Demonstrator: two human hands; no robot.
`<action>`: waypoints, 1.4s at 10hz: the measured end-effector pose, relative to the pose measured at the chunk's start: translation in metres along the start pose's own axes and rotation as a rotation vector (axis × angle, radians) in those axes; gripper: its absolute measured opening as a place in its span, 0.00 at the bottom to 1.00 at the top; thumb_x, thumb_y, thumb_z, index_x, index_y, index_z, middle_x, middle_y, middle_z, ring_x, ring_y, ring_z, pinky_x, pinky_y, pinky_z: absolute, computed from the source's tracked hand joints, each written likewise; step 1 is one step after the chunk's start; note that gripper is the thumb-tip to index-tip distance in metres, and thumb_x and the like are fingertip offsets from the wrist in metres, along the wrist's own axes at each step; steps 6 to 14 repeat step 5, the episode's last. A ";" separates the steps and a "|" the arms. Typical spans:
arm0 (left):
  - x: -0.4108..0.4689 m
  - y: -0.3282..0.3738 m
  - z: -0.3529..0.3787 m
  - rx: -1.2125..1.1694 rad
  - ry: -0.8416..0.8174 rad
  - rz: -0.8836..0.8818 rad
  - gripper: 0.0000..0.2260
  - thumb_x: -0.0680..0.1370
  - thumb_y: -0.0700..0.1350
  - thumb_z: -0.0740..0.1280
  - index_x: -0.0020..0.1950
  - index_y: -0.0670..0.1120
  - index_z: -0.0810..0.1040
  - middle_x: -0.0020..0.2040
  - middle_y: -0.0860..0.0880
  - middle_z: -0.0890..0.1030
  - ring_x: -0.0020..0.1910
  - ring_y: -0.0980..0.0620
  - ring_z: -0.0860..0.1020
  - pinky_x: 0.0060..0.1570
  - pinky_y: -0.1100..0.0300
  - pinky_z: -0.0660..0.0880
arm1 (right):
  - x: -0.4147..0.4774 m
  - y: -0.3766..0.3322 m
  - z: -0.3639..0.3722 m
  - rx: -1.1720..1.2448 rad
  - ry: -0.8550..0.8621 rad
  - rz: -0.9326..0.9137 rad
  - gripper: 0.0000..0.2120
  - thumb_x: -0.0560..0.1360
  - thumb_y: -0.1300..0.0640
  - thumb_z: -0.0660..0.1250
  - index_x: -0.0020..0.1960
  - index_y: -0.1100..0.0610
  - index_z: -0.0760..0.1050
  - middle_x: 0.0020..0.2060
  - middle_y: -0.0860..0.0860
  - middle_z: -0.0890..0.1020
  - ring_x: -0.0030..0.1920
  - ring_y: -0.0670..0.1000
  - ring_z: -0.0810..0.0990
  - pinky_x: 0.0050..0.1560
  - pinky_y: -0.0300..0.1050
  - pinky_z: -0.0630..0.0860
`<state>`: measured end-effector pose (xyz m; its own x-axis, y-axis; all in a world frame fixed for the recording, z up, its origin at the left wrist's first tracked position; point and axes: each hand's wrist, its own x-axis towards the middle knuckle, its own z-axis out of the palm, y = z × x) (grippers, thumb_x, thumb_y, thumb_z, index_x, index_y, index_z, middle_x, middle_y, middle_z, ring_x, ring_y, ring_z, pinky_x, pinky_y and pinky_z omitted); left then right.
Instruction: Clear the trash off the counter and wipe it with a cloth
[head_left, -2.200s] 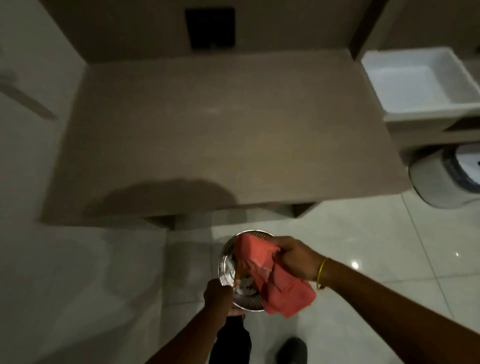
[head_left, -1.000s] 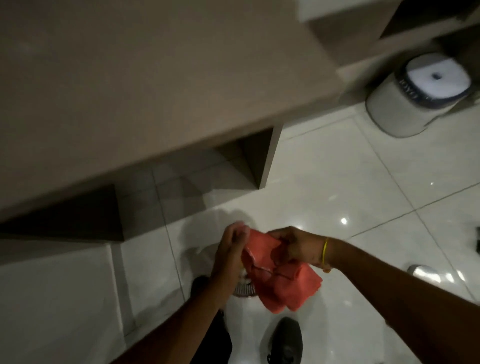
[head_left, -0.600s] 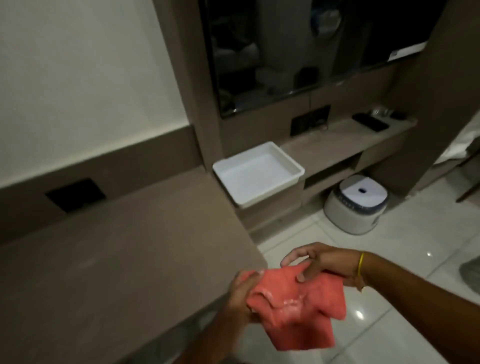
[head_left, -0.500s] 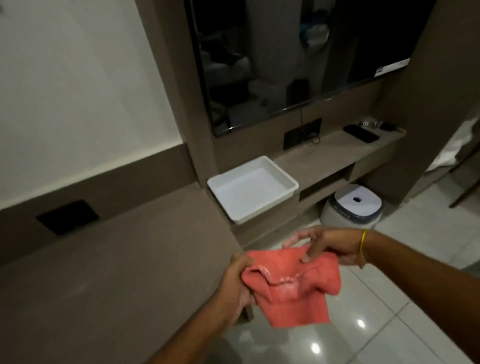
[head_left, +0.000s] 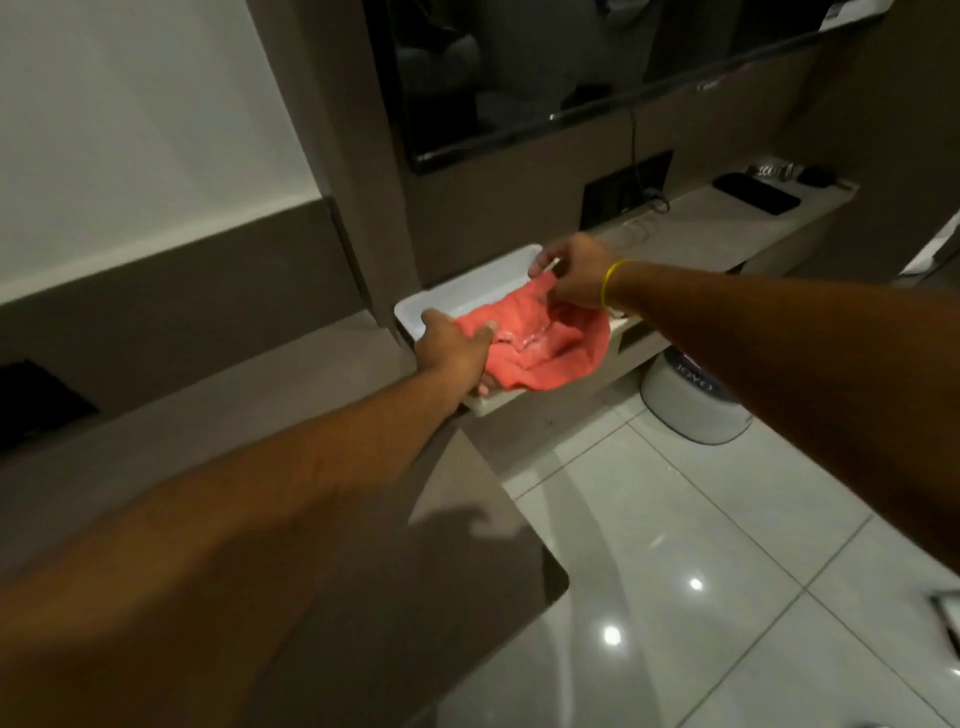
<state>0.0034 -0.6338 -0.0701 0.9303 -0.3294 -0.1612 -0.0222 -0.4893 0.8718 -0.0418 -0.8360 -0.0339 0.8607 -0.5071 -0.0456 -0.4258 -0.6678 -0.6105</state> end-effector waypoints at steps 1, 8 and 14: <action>0.024 -0.013 0.011 0.046 0.043 -0.019 0.30 0.80 0.48 0.71 0.77 0.43 0.61 0.65 0.42 0.77 0.47 0.41 0.84 0.38 0.64 0.82 | 0.019 -0.004 0.028 -0.188 0.067 -0.084 0.16 0.69 0.64 0.77 0.55 0.53 0.85 0.46 0.53 0.87 0.49 0.53 0.85 0.56 0.46 0.81; -0.006 -0.002 -0.004 0.624 -0.027 0.369 0.24 0.78 0.49 0.70 0.72 0.42 0.74 0.76 0.41 0.70 0.71 0.40 0.74 0.71 0.45 0.74 | -0.022 -0.027 0.059 -0.536 0.069 -0.272 0.28 0.76 0.53 0.70 0.75 0.52 0.71 0.77 0.56 0.71 0.74 0.61 0.71 0.72 0.61 0.73; -0.006 -0.002 -0.004 0.624 -0.027 0.369 0.24 0.78 0.49 0.70 0.72 0.42 0.74 0.76 0.41 0.70 0.71 0.40 0.74 0.71 0.45 0.74 | -0.022 -0.027 0.059 -0.536 0.069 -0.272 0.28 0.76 0.53 0.70 0.75 0.52 0.71 0.77 0.56 0.71 0.74 0.61 0.71 0.72 0.61 0.73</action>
